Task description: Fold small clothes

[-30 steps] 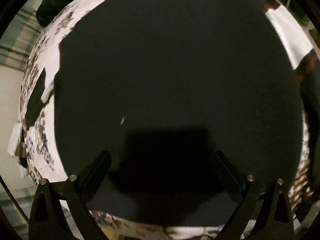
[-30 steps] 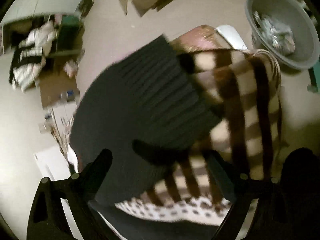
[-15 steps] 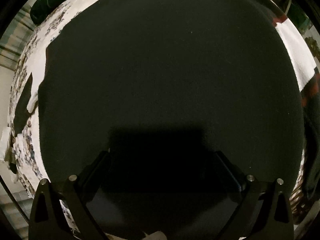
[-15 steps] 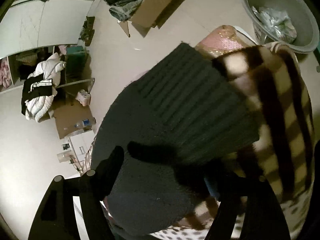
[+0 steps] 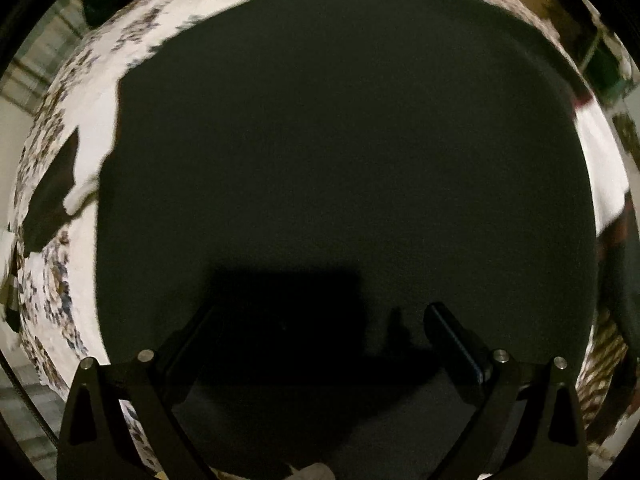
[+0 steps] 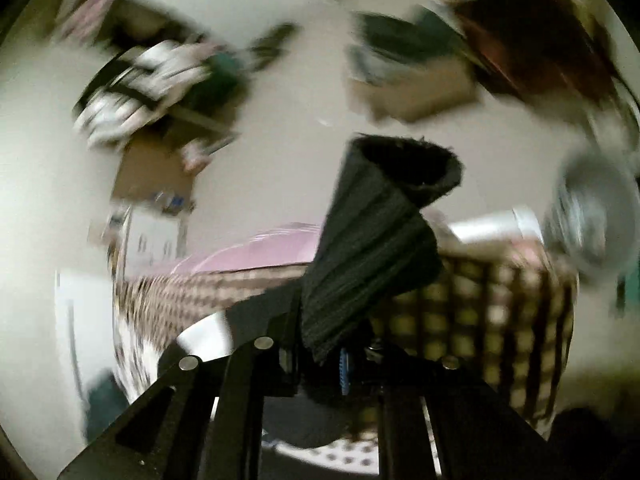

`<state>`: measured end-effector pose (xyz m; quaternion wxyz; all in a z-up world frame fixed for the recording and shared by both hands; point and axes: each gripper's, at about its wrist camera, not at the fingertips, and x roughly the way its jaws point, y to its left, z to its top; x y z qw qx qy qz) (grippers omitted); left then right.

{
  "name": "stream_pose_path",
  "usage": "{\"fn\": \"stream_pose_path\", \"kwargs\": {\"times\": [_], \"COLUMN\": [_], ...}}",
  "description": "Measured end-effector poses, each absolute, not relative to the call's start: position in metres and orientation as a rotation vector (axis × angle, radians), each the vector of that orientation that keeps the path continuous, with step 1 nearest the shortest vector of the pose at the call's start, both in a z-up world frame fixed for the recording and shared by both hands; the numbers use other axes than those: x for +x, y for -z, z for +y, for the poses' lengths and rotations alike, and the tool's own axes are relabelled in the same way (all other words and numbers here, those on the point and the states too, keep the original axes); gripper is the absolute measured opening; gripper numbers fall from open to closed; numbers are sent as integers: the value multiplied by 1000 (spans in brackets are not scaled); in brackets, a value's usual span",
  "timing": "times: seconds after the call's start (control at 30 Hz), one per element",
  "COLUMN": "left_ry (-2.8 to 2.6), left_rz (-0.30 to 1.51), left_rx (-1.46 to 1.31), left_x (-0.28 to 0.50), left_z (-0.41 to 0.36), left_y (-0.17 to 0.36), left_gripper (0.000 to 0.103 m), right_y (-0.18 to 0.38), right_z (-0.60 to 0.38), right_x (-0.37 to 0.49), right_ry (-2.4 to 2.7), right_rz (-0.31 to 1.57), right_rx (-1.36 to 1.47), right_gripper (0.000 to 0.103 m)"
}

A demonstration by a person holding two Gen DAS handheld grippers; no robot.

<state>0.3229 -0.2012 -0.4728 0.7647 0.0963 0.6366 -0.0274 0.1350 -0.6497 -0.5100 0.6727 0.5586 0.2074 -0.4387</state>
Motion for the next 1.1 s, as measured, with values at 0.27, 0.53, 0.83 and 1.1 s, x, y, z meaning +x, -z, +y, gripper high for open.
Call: {"fn": "stream_pose_path", "kwargs": {"times": [0.27, 0.53, 0.83, 1.1], "left_ry": [-67, -252, -397, -382], "left_rz": [1306, 1322, 1368, 1396], "left_rx": [109, -32, -160, -167], "left_x": [350, 344, 320, 319], "left_z": [-130, -28, 45, 56], "left_y": [468, 480, 498, 506], "left_gripper": [103, 103, 103, 103], "right_y": [366, 407, 575, 596], "right_z": [-562, -319, -138, -106], "right_x": [352, 559, 632, 636], "right_ry": [597, 199, 123, 120], "right_rz": [634, 847, 1095, 1147], "right_rx": [704, 316, 26, -87], "right_gripper": [14, 14, 14, 20]}}
